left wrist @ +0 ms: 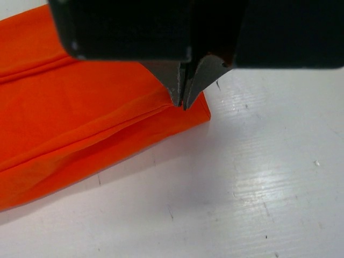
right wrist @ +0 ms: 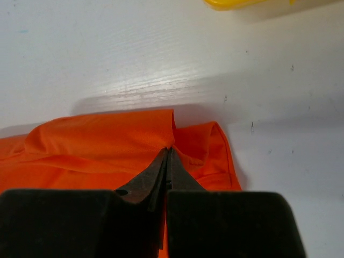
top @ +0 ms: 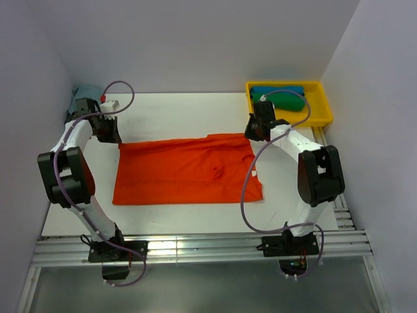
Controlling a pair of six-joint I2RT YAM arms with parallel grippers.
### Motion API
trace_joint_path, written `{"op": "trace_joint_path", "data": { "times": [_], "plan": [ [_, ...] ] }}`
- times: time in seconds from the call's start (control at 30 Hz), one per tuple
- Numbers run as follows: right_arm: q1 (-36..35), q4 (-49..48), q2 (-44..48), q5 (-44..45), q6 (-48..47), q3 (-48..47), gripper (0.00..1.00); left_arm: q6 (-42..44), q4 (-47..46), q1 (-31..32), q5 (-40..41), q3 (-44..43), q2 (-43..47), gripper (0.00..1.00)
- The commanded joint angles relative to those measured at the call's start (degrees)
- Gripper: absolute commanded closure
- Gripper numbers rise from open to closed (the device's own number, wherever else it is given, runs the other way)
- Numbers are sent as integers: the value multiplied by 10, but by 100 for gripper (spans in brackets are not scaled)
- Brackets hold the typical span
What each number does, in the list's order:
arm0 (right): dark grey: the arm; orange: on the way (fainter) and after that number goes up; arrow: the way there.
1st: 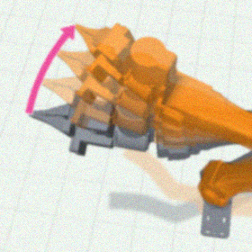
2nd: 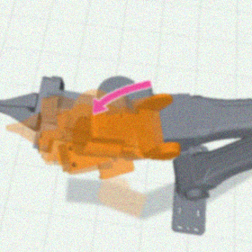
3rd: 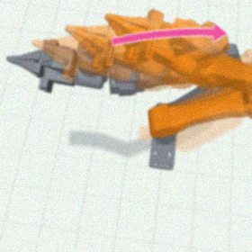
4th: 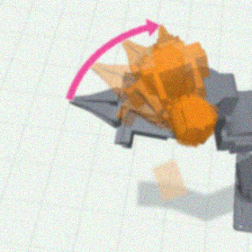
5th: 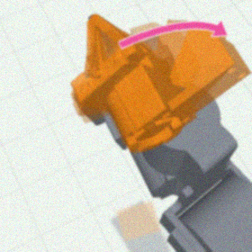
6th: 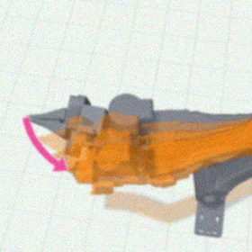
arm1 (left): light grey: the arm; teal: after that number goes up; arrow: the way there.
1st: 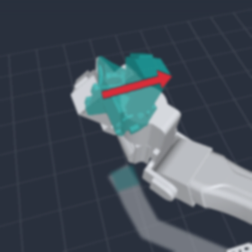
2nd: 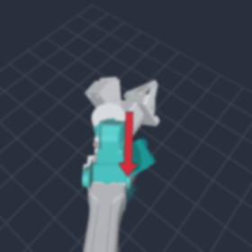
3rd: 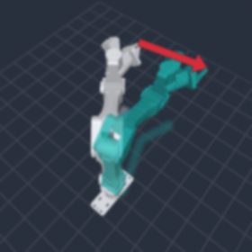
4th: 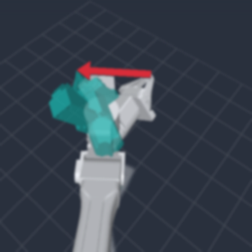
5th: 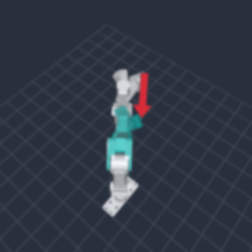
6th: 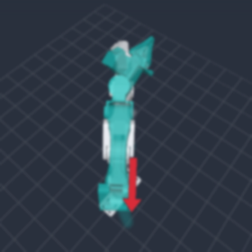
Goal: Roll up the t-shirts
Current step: Fold the tshirt
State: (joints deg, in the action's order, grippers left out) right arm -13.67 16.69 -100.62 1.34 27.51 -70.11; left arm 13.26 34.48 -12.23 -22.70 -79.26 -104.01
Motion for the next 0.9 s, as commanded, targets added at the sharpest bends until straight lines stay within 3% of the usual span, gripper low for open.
{"op": "trace_joint_path", "data": {
  "times": [0.0, 0.87],
  "plan": [
    [-1, -20, 52, 17, 4, 17, 100, 23, 13, -7, -10, 14, 44, 100],
    [-32, -35, 139, 38, 32, 169, 100, 78, 47, -25, 6, 106, 88, 100]
  ]
}}
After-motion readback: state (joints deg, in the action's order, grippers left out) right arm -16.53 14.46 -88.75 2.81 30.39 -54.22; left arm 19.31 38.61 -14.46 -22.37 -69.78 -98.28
